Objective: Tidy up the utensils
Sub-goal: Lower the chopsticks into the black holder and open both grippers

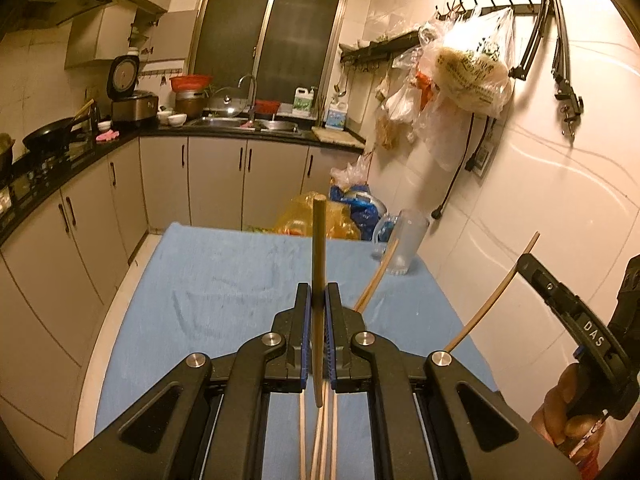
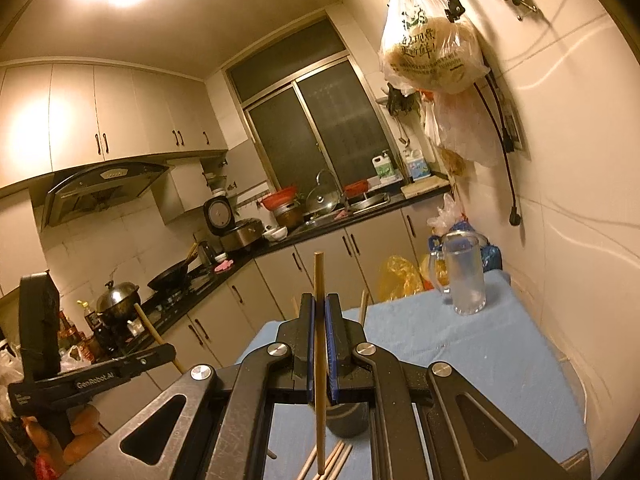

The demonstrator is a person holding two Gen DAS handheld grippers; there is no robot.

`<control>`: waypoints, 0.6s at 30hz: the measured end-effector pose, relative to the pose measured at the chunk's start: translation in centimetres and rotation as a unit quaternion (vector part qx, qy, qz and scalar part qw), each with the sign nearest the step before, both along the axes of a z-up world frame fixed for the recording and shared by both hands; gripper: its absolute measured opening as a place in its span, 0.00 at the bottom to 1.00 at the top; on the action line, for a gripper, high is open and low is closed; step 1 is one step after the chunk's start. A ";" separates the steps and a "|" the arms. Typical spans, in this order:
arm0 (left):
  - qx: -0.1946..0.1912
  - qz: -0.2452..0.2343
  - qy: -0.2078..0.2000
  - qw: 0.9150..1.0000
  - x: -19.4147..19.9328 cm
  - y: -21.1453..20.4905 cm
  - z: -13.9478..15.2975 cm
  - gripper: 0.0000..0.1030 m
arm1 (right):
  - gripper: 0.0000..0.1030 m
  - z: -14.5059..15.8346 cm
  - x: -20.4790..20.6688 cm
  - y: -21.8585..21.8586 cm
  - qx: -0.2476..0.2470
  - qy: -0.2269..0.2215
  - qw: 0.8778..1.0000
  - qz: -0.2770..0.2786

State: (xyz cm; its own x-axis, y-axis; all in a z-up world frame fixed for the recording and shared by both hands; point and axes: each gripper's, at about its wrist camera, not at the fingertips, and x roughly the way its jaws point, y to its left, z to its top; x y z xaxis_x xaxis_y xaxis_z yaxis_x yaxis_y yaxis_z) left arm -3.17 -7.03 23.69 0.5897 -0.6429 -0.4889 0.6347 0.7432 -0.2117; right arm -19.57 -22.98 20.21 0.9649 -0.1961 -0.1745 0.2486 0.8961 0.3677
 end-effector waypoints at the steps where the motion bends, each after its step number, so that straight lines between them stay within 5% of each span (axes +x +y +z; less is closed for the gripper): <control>1: -0.001 0.001 -0.002 1.000 0.2 -0.2 0.3 0.06 | 0.05 0.3 0.3 -0.2 0.001 -0.002 1.000 -0.003; 11: -0.022 0.004 -0.010 1.000 3.3 -3.0 2.8 0.06 | 0.05 2.7 3.3 -2.3 0.000 -0.022 0.999 -0.027; 18: -0.029 0.006 0.010 1.000 5.8 -4.9 1.5 0.06 | 0.05 2.1 6.1 -3.5 -0.002 -0.016 0.999 -0.042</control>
